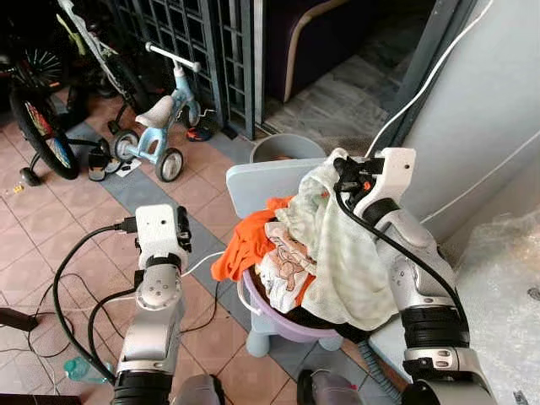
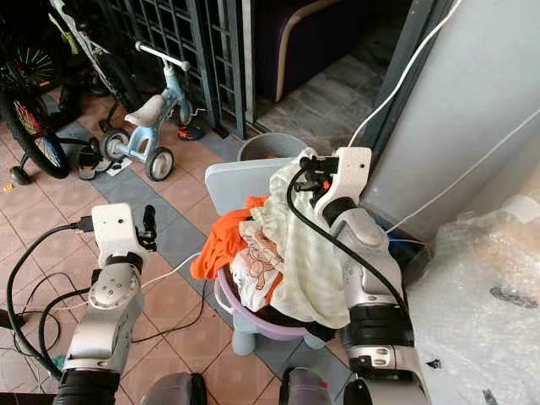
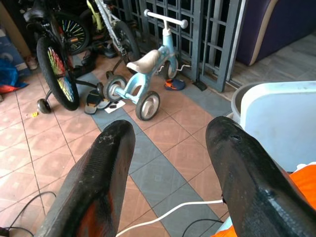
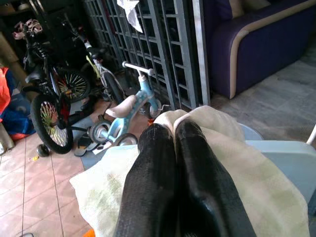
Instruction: Clothes washing
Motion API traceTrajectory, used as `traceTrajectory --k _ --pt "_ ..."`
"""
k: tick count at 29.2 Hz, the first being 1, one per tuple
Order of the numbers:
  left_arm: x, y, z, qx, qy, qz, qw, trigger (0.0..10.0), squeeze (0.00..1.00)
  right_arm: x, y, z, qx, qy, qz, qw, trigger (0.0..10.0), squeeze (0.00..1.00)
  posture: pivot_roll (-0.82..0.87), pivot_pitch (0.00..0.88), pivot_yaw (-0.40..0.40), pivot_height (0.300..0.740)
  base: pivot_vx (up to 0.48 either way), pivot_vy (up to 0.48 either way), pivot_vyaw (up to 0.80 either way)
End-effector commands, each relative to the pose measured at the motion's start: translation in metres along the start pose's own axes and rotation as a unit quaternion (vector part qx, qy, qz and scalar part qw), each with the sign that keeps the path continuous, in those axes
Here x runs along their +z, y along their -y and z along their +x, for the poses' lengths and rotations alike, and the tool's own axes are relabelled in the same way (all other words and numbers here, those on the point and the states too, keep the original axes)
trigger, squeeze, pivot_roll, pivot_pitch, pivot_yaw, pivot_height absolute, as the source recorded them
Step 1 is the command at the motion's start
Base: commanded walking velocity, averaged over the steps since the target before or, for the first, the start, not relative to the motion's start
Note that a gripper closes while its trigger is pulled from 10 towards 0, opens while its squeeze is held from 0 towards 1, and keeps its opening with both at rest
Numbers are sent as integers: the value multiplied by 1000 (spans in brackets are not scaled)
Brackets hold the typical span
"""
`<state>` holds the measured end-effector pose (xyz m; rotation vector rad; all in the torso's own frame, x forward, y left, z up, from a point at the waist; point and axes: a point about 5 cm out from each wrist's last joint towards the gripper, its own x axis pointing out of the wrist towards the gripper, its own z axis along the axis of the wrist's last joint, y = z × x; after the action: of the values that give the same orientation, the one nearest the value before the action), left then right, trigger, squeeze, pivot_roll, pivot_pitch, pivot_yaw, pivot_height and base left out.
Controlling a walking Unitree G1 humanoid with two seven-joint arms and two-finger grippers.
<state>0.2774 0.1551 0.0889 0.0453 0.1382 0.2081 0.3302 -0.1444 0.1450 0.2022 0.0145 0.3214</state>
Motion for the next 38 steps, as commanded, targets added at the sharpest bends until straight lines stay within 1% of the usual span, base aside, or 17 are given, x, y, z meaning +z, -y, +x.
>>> traceTrajectory --k 1,4,5,6,8,10,12,13,15,18,21,22,23,24,28,32,38 --pt "-1 1 1 1 -4 3 1000 10000 0 -4 -8 -7 37 -3 2 999 0 0 -28 72 -2 740 0 0 0" --pt "-1 1 1 1 -4 3 1000 10000 0 -5 -20 -14 95 -6 12 995 0 0 -28 73 -1 740 0 0 0" --pt "-1 0 1 2 -4 2 1000 10000 0 -3 -27 -19 136 -6 22 990 0 0 -30 73 0 740 0 0 0" --pt "-1 0 1 2 -4 2 1000 10000 0 -3 -27 -19 136 -6 22 990 0 0 -30 73 0 740 0 0 0" --pt "-1 0 1 1 -4 4 1000 10000 0 0 -36 -27 196 -11 35 980 0 0 -36 73 3 740 0 0 0" --pt "-1 1 2 -2 -4 4 1000 10000 0 -5 -35 -29 207 -28 15 978 0 0 -38 73 5 740 0 0 0" --pt "-1 2 2 -3 -4 5 1000 10000 0 -12 -32 -29 203 -49 -22 978 0 0 -38 73 5 740 0 0 0" --pt "-1 3 3 -4 -3 5 1000 10000 0 -30 -19 -27 163 -99 -116 975 0 0 -39 74 6 740 0 0 0" --pt "0 3 3 -6 -2 6 1000 10000 0 -39 -9 -27 129 -125 -166 970 0 0 -35 76 5 740 0 0 0" --pt "0 3 3 -6 -2 7 1000 10000 0 -44 -2 -28 94 -141 -165 972 0 0 -30 77 5 740 0 0 0" --pt "-1 1 2 -4 -3 8 1000 10000 0 -51 -1 -34 95 -173 -184 963 0 0 -29 80 5 740 0 0 0" --pt "-2 1 2 -3 -5 8 1000 10000 0 -52 -2 -36 102 -177 -177 963 9804 631 -29 80 5 740 0 0 0" --pt "-2 1 2 -2 -5 8 1000 10000 0 -52 -2 -36 104 -176 -173 963 9804 631 -29 80 5 740 0 0 0" --pt "-2 2 2 -5 -6 9 1000 10000 0 -47 -1 -33 100 -151 -175 968 10000 1000 -33 83 6 740 0 0 0" --pt "-2 2 2 -8 -7 10 1000 10000 0 -36 1 -29 91 -114 -188 971 10000 1000 -36 83 5 740 0 0 0" --pt "-3 3 2 -10 -8 10 1000 10000 0 -18 9 -27 85 -83 -174 978 10000 1000 -36 85 5 740 0 0 0" --pt "-4 2 1 -9 -10 8 1000 10000 0 0 7 -47 185 -62 -174 965 10000 1000 -37 88 0 740 0 0 0"
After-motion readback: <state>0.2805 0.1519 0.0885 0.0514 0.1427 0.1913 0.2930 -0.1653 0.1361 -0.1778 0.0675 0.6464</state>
